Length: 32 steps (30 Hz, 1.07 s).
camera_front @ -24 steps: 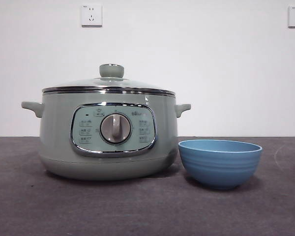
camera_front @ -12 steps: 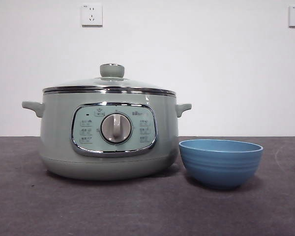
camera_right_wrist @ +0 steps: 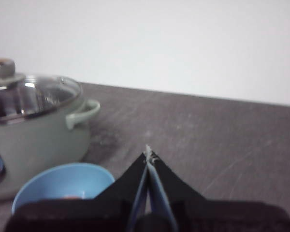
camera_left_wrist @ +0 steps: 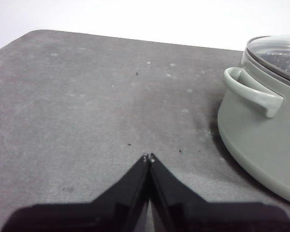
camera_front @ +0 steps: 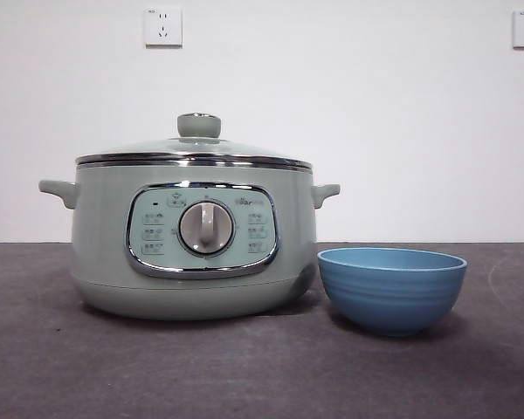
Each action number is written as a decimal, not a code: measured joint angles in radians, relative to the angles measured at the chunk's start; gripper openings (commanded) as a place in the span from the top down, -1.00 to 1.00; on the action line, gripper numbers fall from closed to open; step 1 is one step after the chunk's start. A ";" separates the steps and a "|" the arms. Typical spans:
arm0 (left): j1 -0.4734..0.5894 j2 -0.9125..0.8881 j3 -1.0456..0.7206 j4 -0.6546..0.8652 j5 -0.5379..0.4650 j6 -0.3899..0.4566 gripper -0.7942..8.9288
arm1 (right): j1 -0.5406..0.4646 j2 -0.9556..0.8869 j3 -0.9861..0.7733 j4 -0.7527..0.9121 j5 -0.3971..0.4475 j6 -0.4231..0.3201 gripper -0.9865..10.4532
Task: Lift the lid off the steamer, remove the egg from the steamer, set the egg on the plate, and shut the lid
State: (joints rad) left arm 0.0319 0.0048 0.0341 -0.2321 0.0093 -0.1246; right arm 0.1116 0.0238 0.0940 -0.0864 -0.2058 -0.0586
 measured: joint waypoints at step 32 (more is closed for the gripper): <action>0.000 0.000 0.000 0.000 0.000 0.000 0.84 | 0.000 -0.020 -0.077 -0.081 0.131 0.093 0.83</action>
State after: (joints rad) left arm 0.0319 0.0048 0.0341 -0.2321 0.0090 -0.1249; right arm 0.1112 0.0036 0.0166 -0.1673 -0.0750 0.0349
